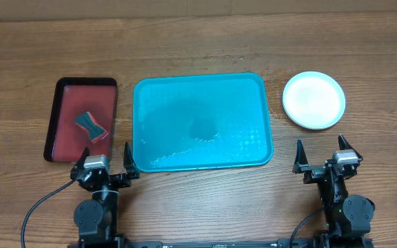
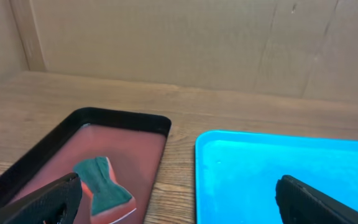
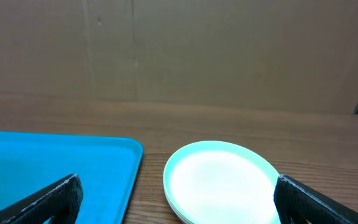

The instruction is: Clean dirty plates on tray and stack at the side

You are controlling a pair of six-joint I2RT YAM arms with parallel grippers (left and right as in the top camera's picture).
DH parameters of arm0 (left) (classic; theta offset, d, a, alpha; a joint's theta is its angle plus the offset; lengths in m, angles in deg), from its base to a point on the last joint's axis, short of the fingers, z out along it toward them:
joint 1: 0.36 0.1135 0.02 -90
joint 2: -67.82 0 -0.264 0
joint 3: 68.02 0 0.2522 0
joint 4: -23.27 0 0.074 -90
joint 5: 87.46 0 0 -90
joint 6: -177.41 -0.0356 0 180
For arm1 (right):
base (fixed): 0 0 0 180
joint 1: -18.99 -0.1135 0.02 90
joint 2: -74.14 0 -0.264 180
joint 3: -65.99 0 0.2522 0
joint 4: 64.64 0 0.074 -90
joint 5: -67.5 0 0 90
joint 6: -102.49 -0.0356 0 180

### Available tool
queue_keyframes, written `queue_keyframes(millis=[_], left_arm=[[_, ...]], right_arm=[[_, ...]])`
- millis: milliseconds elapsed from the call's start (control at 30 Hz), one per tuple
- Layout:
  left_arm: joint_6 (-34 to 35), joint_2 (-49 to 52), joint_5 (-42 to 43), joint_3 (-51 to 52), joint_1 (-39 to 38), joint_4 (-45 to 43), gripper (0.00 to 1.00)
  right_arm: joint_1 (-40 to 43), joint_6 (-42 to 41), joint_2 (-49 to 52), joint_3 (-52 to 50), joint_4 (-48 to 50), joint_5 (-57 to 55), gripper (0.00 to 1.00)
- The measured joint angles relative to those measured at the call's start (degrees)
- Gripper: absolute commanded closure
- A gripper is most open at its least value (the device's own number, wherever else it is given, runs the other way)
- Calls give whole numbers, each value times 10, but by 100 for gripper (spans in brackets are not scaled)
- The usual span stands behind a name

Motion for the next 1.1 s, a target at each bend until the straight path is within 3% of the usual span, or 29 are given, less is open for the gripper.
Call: queue_keyframes(millis=[1100], left_arm=[[-24, 0, -7, 0, 0, 1, 0]], right_arm=[[0, 0, 0, 0, 0, 0, 0]])
